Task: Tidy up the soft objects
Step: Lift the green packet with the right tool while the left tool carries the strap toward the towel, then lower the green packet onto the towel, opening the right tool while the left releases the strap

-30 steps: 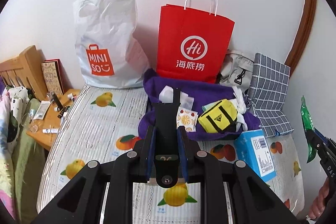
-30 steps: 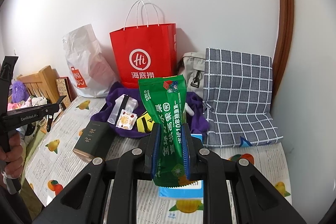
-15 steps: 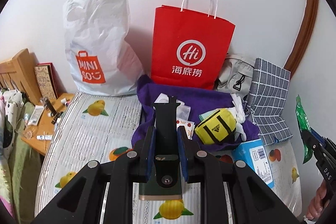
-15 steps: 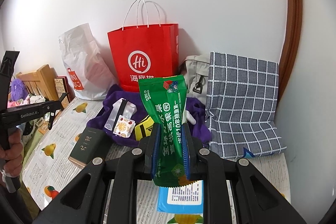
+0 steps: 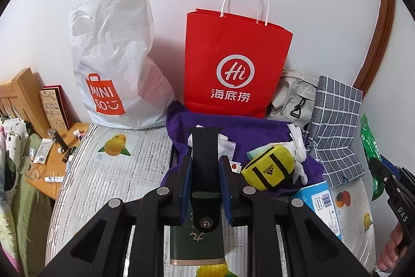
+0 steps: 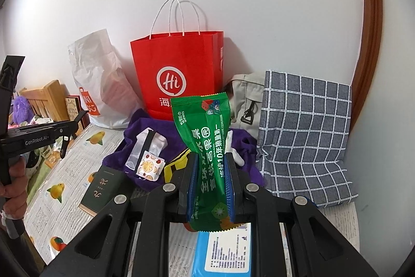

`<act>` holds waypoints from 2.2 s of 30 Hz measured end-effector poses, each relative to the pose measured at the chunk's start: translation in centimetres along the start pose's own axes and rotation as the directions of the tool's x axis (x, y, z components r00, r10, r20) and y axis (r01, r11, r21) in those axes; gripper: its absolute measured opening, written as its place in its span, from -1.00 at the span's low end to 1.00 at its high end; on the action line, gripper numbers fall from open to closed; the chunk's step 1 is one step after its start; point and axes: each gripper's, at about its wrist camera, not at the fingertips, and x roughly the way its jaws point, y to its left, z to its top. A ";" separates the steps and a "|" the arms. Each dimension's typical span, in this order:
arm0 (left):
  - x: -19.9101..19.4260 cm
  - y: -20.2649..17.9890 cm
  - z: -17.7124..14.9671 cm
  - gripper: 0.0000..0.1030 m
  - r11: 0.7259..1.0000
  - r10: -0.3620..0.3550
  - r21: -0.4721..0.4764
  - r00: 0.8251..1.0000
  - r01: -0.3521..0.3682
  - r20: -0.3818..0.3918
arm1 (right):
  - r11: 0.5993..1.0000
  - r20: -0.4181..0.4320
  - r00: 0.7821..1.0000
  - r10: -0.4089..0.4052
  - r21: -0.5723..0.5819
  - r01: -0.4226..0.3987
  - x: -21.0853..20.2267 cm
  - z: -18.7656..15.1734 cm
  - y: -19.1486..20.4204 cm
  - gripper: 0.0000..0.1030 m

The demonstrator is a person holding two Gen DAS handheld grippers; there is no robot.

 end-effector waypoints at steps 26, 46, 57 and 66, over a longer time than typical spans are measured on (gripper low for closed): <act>7.3 1.0 2.1 -0.61 1.000 -0.002 -0.031 0.997 0.000 -0.071 | 0.999 -0.058 0.997 0.049 0.000 -0.049 8.3 1.7 -0.2 -0.62; 14.1 0.6 2.9 -0.61 0.999 -0.039 -0.019 0.988 0.037 -0.147 | 0.996 -0.151 0.984 0.091 0.006 -0.091 16.3 1.4 0.2 -0.61; 17.6 0.0 1.7 -0.61 0.999 -0.048 -0.004 0.974 0.049 -0.220 | 0.997 -0.248 0.965 0.082 0.031 -0.077 19.5 0.3 -0.9 -0.60; 19.4 -0.3 0.7 -0.61 0.999 -0.037 0.003 0.960 0.039 -0.277 | 0.997 -0.299 0.951 0.082 0.037 -0.075 21.1 -0.5 -1.2 -0.58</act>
